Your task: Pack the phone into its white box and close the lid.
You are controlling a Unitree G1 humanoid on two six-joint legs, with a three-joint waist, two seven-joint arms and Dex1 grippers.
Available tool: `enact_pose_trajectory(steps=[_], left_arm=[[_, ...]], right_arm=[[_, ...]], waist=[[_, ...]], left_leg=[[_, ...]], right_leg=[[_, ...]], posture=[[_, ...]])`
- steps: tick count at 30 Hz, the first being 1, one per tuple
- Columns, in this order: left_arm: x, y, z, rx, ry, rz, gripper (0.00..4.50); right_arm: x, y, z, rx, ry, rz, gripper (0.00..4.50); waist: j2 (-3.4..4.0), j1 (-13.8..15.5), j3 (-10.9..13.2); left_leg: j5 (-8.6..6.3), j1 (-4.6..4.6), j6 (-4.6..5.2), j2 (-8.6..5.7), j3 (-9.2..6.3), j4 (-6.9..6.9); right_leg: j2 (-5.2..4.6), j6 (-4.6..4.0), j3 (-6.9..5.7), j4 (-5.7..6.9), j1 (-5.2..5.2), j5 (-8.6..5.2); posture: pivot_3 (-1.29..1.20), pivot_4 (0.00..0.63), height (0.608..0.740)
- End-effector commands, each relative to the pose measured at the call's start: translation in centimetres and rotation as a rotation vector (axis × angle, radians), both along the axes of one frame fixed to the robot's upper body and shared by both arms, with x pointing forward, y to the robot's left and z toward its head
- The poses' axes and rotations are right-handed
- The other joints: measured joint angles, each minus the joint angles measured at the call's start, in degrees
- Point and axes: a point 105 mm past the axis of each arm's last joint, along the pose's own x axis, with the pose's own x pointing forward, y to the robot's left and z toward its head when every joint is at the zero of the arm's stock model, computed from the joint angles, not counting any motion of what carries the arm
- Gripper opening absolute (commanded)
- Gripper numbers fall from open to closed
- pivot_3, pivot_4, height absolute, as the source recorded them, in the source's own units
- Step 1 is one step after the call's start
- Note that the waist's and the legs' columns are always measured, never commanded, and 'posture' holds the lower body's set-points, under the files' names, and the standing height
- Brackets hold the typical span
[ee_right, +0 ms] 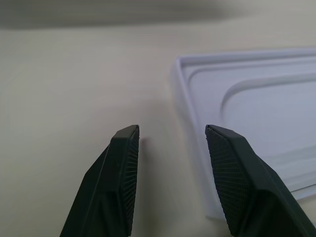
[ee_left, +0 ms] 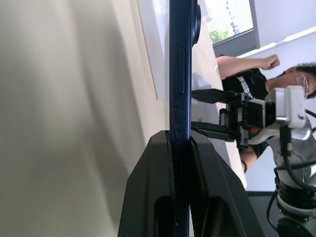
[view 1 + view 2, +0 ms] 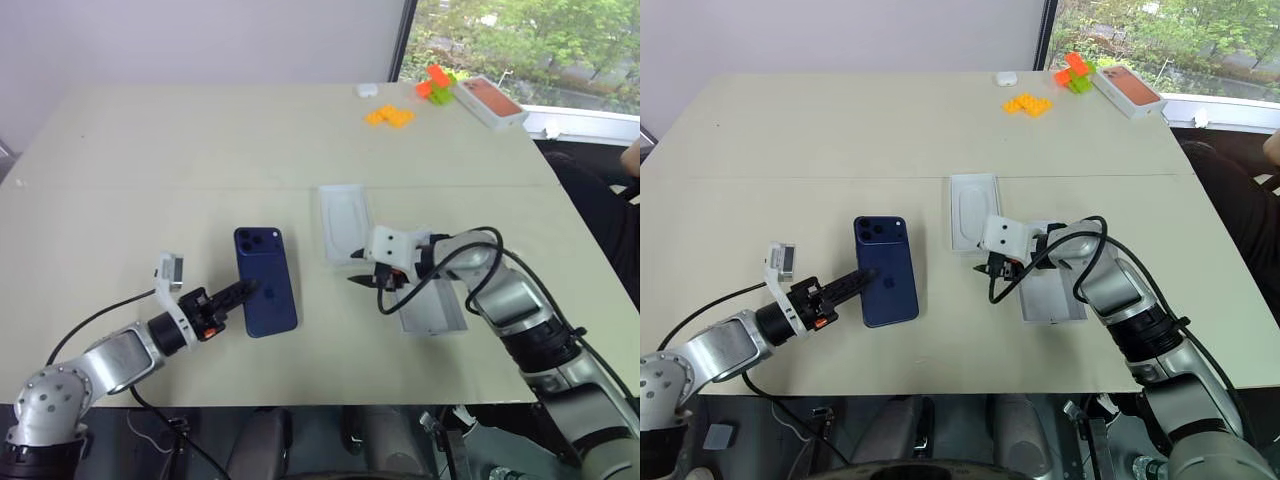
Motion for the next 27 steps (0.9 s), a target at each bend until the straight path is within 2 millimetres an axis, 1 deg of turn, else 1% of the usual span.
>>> enact_pose_trajectory(steps=[1, 2, 3, 7, 10, 14, 18, 20, 22, 27], left_arm=[[-0.1, 0.6, 0.9, -0.02, -0.052, 0.005, 0.0], [-0.2, 0.6, 0.9, -0.021, -0.053, 0.007, 0.0], [-0.2, 0.7, 0.9, -0.021, -0.053, 0.007, 0.0], [0.0, 1.2, 0.8, -0.028, -0.056, 0.021, 0.0], [0.5, 1.8, 1.0, -0.043, -0.064, 0.046, 0.0], [0.8, 1.8, 1.3, -0.032, -0.072, 0.045, 0.0], [1.1, 1.9, 1.8, -0.031, -0.081, 0.049, 0.0], [1.1, 1.8, 1.9, -0.032, -0.082, 0.047, 0.0], [1.1, 1.5, 2.0, -0.033, -0.083, 0.037, 0.0], [1.0, 1.1, 2.1, -0.038, -0.082, 0.022, 0.0]], right_arm=[[-0.1, -0.2, -0.2, -0.017, -0.011, 0.01, 0.89], [-0.1, -0.2, -0.2, -0.018, -0.012, 0.013, 0.42], [-0.3, -0.2, -0.1, -0.017, -0.014, 0.018, 0.04], [-0.6, -0.3, 0.4, -0.035, -0.059, 0.034, 0.04], [-1.5, -0.3, 1.0, -0.043, -0.068, 0.057, 0.04], [-4.5, 0.1, 1.2, -0.03, -0.017, 0.132, 0.04], [-7.8, 0.1, 0.1, -0.053, 0.049, 0.201, 0.04], [-8.8, 0.3, -0.3, -0.052, 0.071, 0.214, 0.04], [-9.2, 0.3, -0.7, -0.051, 0.085, 0.212, 0.04], [-9.1, 0.5, -0.7, -0.042, 0.084, 0.198, 0.04]], waist=[[-0.01, 0.1, 0.0], [-0.01, 0.1, 0.0], [-0.01, 0.1, 0.0], [-0.01, 0.2, 0.0], [-0.01, 0.3, 0.0], [-0.01, 0.3, 0.0], [-0.02, 0.3, 0.0], [-0.02, 0.1, 0.0], [-0.02, 0.1, 0.0], [-0.02, 0.2, 0.0]], left_leg=[[0.0, 0.0, 0.0, 0.01, -0.01, 0.0], [0.0, 0.01, 0.0, 0.01, -0.01, 0.0], [0.0, 0.01, 0.0, 0.01, -0.01, 0.0], [0.0, 0.02, 0.0, 0.01, -0.02, 0.04], [0.0, 0.01, 0.0, -0.01, -0.03, 0.06], [0.0, -0.01, 0.01, 0.0, -0.05, 0.05], [-0.01, -0.02, 0.02, -0.01, -0.08, 0.05], [-0.01, 0.0, 0.02, -0.01, -0.07, 0.07], [-0.01, 0.04, 0.01, 0.01, -0.04, 0.07], [0.03, 0.17, -0.03, 0.02, -0.03, 0.12]], right_leg=[[0.0, 0.0, 0.0, 0.0, 0.0, 0.0], [0.0, 0.0, 0.0, 0.0, 0.0, 0.0], [0.0, 0.0, 0.0, 0.0, 0.0, 0.0], [0.0, -0.01, -0.01, 0.02, 0.03, -0.01], [0.0, -0.01, 0.0, 0.03, 0.04, 0.0], [-0.01, 0.03, -0.01, 0.04, 0.03, 0.01], [-0.03, 0.03, -0.03, 0.04, 0.04, 0.01], [-0.03, 0.02, -0.03, 0.04, 0.04, 0.01], [-0.01, 0.02, -0.03, 0.07, 0.05, 0.01], [0.06, -0.22, -0.04, 0.14, 0.15, -0.04]], posture=[[0.0, 0.15, 0.74], [0.0, 0.15, 0.74], [0.0, 0.15, 0.74], [0.0, 0.15, 0.74], [0.0, 0.15, 0.74], [0.0, 0.15, 0.74], [0.0, 0.15, 0.74], [0.0, 0.15, 0.74], [0.0, 0.15, 0.74], [0.0, 0.15, 0.74]])
